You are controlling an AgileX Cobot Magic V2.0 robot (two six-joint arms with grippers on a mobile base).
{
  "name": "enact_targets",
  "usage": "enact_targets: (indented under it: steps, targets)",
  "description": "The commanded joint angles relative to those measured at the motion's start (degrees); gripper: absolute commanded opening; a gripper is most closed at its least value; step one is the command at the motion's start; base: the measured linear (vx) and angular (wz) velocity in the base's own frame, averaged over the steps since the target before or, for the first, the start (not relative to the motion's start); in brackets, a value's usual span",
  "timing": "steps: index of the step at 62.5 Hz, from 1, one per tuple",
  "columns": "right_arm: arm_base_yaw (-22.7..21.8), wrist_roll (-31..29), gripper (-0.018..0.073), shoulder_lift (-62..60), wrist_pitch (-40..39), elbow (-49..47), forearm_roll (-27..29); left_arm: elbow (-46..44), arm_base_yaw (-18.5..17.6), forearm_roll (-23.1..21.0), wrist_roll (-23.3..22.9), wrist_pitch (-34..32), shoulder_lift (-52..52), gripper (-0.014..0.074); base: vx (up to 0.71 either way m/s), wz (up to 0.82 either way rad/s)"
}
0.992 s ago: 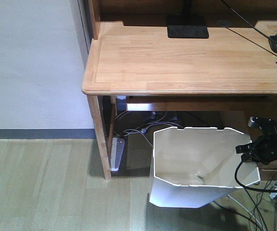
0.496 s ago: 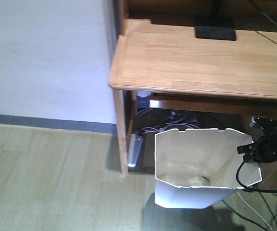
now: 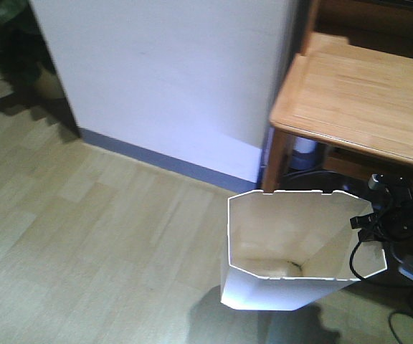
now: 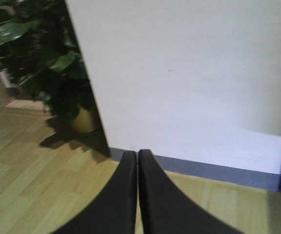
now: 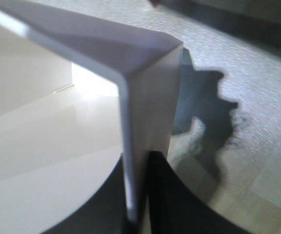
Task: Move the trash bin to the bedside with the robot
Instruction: 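Hold the bin in the right gripper while turning away from the desk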
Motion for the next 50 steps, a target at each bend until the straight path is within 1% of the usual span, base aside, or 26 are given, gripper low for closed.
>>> enact_targets:
  steps: [1, 24, 39, 50]
  targets:
    - [-0.1, 0.4, -0.0006, -4.3, 7.6, -0.9, 3.3, 1.7, -0.4, 0.0, -0.5, -4.2, -0.6, -0.0006, -0.03, 0.58]
    - [-0.1, 0.4, -0.0006, -4.3, 7.6, -0.9, 3.3, 1.7, -0.4, 0.0, -0.5, -4.2, -0.6, -0.0006, 0.02, 0.5]
    - [-0.1, 0.4, -0.0006, -4.3, 7.6, -0.9, 3.3, 1.7, -0.4, 0.0, -0.5, -4.2, -0.6, -0.0006, 0.11, 0.48]
    - [-0.1, 0.4, -0.0006, -4.3, 7.6, -0.9, 3.3, 1.7, -0.4, 0.0, -0.5, -4.2, -0.6, -0.0006, 0.15, 0.62]
